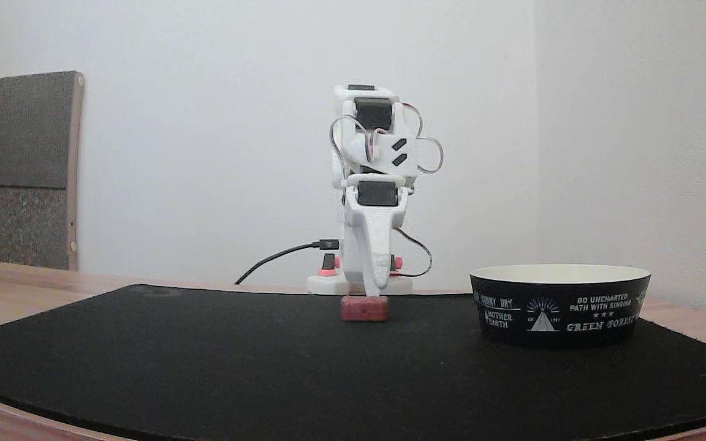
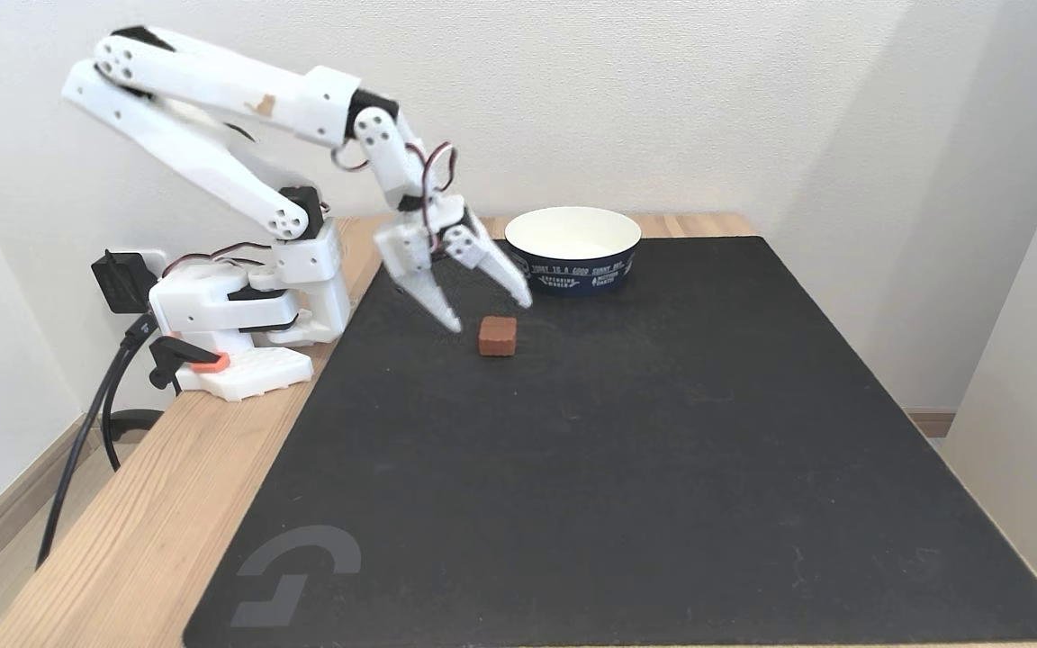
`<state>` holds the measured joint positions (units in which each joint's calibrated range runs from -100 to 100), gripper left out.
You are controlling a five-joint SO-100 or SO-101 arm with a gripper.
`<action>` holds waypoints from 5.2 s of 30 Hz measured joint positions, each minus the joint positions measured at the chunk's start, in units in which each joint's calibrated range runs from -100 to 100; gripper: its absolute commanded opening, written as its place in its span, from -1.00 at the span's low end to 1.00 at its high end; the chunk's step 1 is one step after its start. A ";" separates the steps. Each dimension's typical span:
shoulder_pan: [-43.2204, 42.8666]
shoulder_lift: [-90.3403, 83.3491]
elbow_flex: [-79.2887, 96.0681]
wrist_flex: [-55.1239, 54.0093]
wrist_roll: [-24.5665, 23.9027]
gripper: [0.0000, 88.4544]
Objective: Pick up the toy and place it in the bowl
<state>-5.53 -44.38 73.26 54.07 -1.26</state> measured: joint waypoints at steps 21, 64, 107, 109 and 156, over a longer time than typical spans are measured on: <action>0.08 24.15 -12.66 0.08 -3.40 -0.29; 3.75 32.89 -21.45 -0.08 -3.66 -0.92; -18.14 13.82 -20.50 -27.27 -3.40 -0.12; -15.98 8.08 -20.12 -24.82 -3.40 -0.29; 2.25 -54.62 25.51 -0.51 -3.40 -0.91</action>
